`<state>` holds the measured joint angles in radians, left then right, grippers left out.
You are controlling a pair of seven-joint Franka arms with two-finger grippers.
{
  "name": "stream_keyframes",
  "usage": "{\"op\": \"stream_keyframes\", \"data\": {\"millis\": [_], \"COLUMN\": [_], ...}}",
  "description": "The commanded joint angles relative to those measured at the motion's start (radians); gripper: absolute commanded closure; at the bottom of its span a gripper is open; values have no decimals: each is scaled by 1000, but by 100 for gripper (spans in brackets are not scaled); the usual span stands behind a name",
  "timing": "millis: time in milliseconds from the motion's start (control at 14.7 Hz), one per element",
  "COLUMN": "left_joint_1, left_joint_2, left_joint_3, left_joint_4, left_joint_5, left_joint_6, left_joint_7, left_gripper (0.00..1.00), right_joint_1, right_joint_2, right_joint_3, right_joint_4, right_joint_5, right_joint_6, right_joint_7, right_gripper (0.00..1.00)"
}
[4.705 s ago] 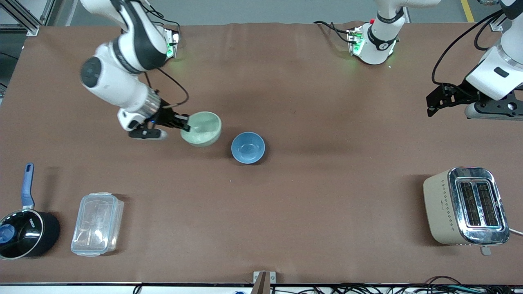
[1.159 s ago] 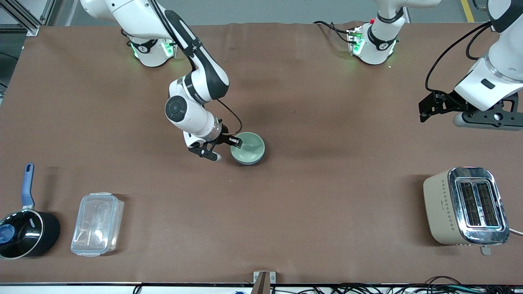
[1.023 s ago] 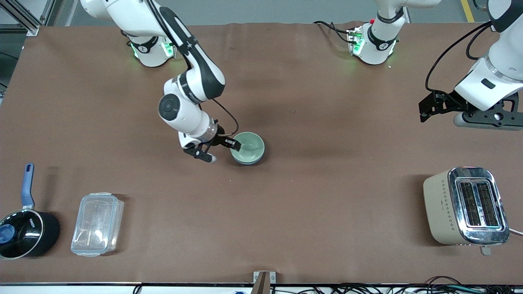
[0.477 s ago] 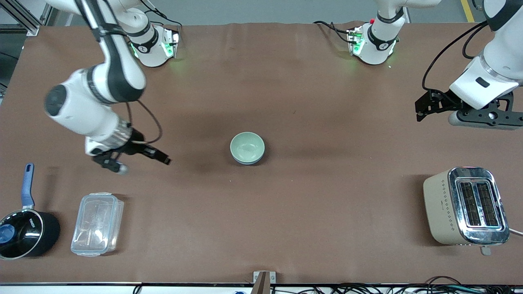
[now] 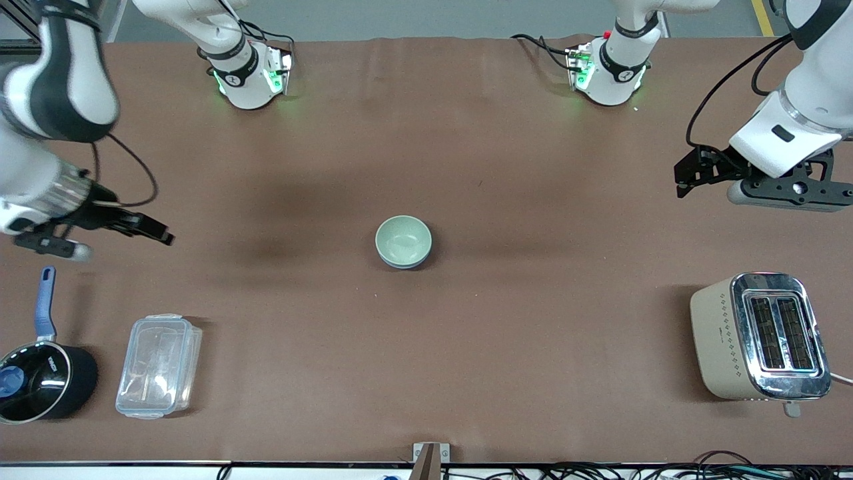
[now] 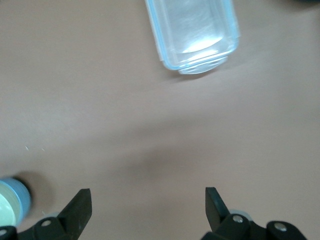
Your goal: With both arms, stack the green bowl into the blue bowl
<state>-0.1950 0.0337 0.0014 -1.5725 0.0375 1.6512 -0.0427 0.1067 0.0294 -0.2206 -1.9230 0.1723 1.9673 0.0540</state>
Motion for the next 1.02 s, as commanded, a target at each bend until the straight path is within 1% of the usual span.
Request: {"op": "stream_keyframes", "data": {"millis": [0,68,205,273,409,477,614,682,818,955], "left_joint_1": [5,5,6,6,3,3,3,5,5,5], "left_joint_2": [0,-1,-1,-1,-1,0,-1,-1,-3,-1], "left_joint_3": [-4,-3,-3,-3,-3,-3,-4,-4,-4,-3], "left_joint_4": [19,19,20,20,19,19,19,19,20,19], "left_joint_5": [-1,-1,1,1,-1,-1,-1,-1,-1,-1], "left_joint_6": [-14,-14,-24,-25,-28,-36,-40,-40,-42,-45], "left_joint_7": [17,18,18,18,15,15,17,18,17,17], "left_gripper": [0,0,0,0,0,0,0,0,0,0], "right_joint_1": [-85,-108,-117,-116,-108,-98,-69,-55,-55,-64], "right_joint_2": [-5,-5,-9,-20,-89,-117,-169,-174,-160,-103], "right_joint_3": [18,20,18,20,30,33,47,49,49,47], "right_joint_4": [129,171,244,265,256,248,224,217,239,301], "right_joint_5": [-55,-82,-91,-94,-141,-151,-207,-224,-227,-226], "right_joint_6": [-149,-198,-299,-345,-360,-369,-381,-381,-370,-375], "right_joint_7": [-80,-123,-149,-149,-149,-151,-148,-146,-146,-151], "right_gripper": [0,0,0,0,0,0,0,0,0,0]}}
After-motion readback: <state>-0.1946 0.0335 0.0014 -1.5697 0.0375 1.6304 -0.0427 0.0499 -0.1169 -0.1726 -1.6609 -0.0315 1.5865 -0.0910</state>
